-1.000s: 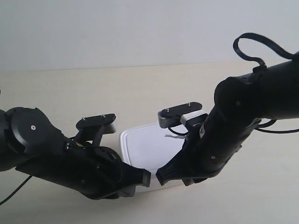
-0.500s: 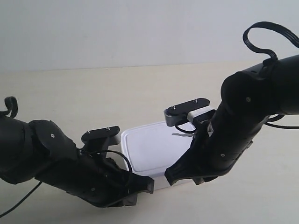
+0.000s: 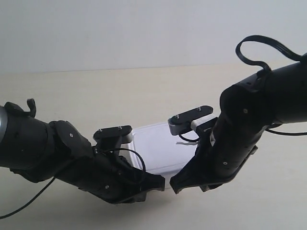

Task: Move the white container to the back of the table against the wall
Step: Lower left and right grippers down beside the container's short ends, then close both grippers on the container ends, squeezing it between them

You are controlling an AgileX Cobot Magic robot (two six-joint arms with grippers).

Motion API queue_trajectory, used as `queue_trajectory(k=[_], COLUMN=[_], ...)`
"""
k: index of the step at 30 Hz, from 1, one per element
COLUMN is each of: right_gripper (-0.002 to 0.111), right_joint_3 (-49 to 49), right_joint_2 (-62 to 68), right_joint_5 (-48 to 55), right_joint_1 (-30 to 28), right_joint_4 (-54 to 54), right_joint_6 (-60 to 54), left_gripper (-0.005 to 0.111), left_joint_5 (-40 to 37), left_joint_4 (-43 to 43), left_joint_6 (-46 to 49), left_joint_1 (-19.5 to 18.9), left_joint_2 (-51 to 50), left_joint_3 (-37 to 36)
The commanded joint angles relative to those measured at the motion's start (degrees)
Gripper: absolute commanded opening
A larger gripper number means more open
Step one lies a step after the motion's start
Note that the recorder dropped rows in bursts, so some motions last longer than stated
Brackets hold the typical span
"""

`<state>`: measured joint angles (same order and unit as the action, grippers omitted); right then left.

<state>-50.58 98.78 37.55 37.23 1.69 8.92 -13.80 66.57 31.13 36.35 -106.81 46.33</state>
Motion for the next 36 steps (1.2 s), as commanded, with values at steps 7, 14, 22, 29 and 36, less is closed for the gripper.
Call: queue_trajectory(k=[7,14,22,29,36], right_gripper=[0.000,0.000,0.000,0.000,0.000], right_joint_3=[-0.01,-0.01,-0.22,-0.48,-3.35], right_joint_2=[1.21,1.56,5.15,5.43,7.50], right_joint_5=[-6.10,-10.81,-13.02,-15.52,-15.03], right_joint_1=[0.12,0.12,0.12,0.12,0.12], right_joint_4=[-0.48,-0.22,0.11,0.11,-0.15], right_joint_6=[1.60,3.54,4.32,4.61,4.61], left_gripper=[0.000,0.000,0.000,0.000,0.000], left_joint_5=[5.75,8.26,8.00,7.10,7.60], left_joint_4=[-0.22,-0.37,-1.31,-1.42,-1.51], left_joint_6=[0.67,0.67,1.22,1.35,1.49], left_joint_1=[0.21,0.18,-2.00,-3.82,-3.92], left_joint_2=[0.09,0.09,0.09,0.09,-1.20], left_joint_3=[0.45,0.45,3.41,3.80,3.80])
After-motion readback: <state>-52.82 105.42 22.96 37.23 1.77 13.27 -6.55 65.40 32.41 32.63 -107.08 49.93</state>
